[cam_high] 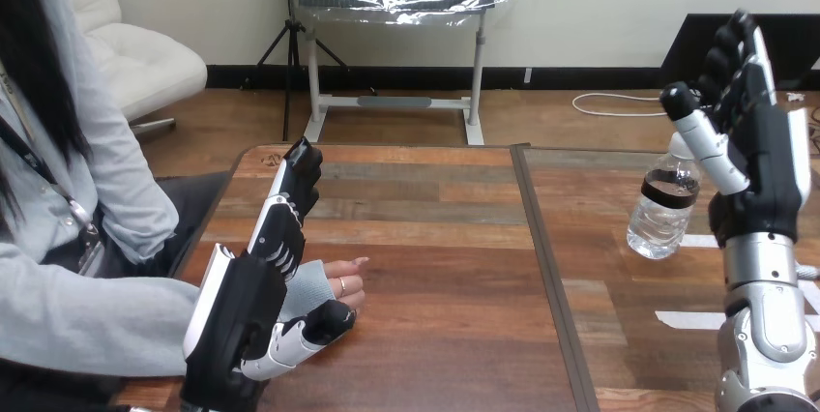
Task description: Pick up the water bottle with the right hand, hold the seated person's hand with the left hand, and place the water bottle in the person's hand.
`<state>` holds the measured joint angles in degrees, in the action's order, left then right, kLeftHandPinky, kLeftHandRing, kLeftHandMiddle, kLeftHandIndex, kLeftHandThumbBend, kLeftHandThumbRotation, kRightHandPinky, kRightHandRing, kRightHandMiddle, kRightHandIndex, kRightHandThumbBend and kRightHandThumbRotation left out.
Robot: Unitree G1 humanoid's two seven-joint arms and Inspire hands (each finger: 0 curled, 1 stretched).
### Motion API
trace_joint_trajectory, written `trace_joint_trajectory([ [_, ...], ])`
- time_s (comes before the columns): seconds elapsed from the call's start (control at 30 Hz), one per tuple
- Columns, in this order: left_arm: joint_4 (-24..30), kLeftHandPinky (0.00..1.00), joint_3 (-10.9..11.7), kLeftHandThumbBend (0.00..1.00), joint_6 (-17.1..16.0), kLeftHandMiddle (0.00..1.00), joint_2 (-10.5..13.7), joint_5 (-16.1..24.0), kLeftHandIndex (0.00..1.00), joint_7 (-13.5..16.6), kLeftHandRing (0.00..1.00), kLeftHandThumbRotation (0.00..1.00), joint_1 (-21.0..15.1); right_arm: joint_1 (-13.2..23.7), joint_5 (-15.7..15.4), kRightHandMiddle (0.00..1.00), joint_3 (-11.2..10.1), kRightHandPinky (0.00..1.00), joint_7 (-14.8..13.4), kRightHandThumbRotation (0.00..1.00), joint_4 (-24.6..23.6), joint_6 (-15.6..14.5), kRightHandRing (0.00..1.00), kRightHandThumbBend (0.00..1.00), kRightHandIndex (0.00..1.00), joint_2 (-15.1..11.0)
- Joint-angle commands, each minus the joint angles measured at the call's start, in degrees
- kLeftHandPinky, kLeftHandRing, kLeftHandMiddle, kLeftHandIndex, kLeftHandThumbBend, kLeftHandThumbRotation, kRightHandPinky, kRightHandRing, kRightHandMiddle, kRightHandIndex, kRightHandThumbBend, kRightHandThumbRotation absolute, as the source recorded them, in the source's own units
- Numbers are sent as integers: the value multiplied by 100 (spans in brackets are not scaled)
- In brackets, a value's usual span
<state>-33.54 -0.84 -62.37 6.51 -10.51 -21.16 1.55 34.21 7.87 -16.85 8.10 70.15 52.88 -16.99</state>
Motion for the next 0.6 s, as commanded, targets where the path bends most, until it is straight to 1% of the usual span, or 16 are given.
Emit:
trace_joint_trajectory([
  [0.0,84,100,56,100,-123,100,38,0,100,-19,100,71,-359,569,-81,97,-27,98,-119,56,106,-206,99,100,99,-201],
  [0.2,79,100,63,100,-134,100,37,3,100,-15,100,70,-358,643,-243,98,22,100,-351,56,238,-505,100,100,100,-259],
  [0.33,79,100,59,100,-139,100,52,-14,100,-35,100,70,-353,692,-264,99,2,100,-364,56,310,-696,100,100,100,-282],
  [0.43,139,100,38,100,-49,100,61,-78,100,-73,100,70,-326,734,-298,99,10,100,-412,56,360,-873,100,100,100,-305],
  [0.57,180,100,36,100,-25,100,91,-110,100,-117,100,70,-305,766,-429,98,79,100,-584,56,420,-1076,100,100,100,-350],
])
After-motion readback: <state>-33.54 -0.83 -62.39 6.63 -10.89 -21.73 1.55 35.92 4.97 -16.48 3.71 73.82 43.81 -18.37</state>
